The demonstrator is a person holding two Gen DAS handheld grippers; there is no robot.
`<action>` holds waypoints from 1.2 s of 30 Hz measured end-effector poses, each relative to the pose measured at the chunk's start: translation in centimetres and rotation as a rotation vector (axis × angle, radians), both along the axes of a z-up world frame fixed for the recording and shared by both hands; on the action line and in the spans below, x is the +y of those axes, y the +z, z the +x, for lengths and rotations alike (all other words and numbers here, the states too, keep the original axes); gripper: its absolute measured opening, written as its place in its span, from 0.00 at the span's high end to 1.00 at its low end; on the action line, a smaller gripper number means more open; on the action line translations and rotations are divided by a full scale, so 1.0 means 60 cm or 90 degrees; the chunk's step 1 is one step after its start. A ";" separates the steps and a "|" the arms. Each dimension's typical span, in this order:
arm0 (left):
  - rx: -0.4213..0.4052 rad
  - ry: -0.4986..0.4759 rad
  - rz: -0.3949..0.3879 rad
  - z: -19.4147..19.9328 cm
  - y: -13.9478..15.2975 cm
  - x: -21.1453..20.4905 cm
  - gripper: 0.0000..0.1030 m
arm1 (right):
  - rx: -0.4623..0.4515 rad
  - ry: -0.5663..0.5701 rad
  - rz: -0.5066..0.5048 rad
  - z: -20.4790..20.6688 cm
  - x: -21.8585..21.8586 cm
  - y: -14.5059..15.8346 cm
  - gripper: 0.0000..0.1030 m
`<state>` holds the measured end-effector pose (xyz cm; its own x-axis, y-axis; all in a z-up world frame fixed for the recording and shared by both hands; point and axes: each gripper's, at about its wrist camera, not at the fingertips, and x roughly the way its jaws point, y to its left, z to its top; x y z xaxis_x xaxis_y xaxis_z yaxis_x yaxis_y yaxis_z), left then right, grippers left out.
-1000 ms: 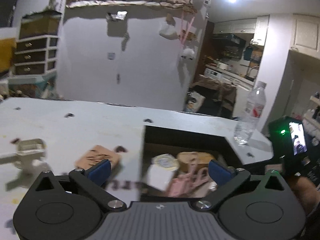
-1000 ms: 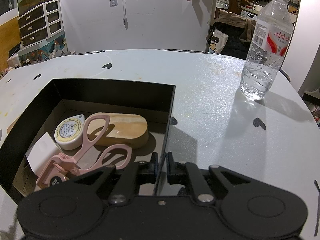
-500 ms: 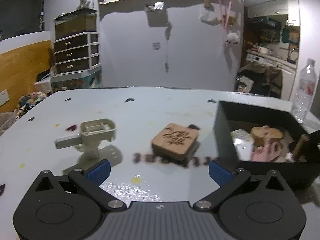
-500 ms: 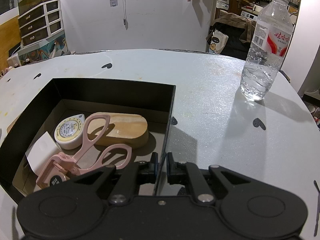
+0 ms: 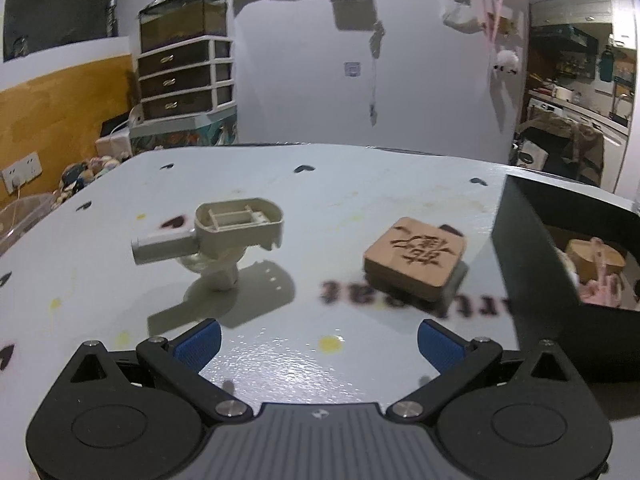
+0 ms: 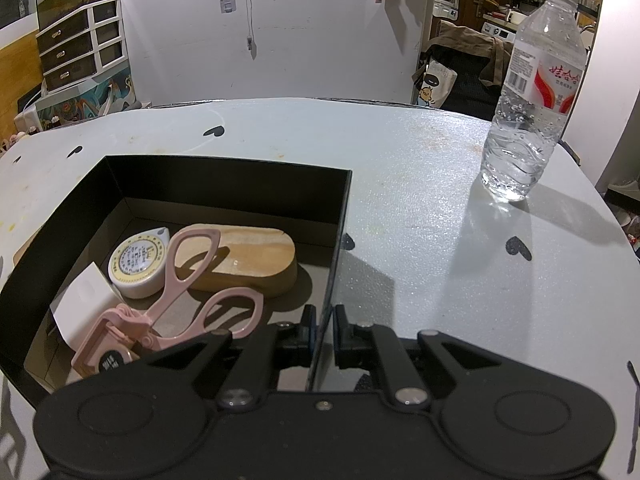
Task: Organize rigid objects
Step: 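Move the left tool back and grasp the beige plastic part, then carry the beige plastic part toward the black box with the left tool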
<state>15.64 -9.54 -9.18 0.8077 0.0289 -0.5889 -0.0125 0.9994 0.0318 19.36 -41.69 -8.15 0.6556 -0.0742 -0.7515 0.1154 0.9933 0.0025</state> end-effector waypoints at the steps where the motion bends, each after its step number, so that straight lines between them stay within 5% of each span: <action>1: 0.001 0.004 -0.001 0.004 -0.003 0.004 0.00 | 0.000 0.000 0.000 0.000 0.000 0.000 0.92; 8: -0.009 0.038 -0.011 0.043 -0.014 0.034 0.00 | 0.002 0.002 -0.002 0.001 0.000 -0.001 0.92; 15: -0.082 0.082 -0.043 0.068 0.000 0.067 0.01 | 0.008 0.004 -0.007 0.005 0.001 -0.006 0.92; 22: -0.094 0.111 -0.019 0.108 0.010 0.074 0.02 | 0.008 0.004 -0.009 0.005 0.002 -0.007 0.92; 24: -0.095 0.113 -0.007 0.115 0.006 0.074 0.22 | 0.008 0.004 -0.008 0.005 0.002 -0.007 0.92; 27: -0.094 0.130 0.004 0.110 0.004 0.077 0.39 | 0.008 0.004 -0.009 0.005 0.002 -0.007 0.92; 36: -0.095 0.098 -0.049 0.037 0.023 0.093 0.40 | 0.008 0.005 -0.011 0.005 0.004 -0.008 0.92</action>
<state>17.85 -3.96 -7.81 0.8753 0.1182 -0.4689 -0.1638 0.9848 -0.0577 19.67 -41.48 -8.61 0.6465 -0.0826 -0.7584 0.1082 0.9940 -0.0160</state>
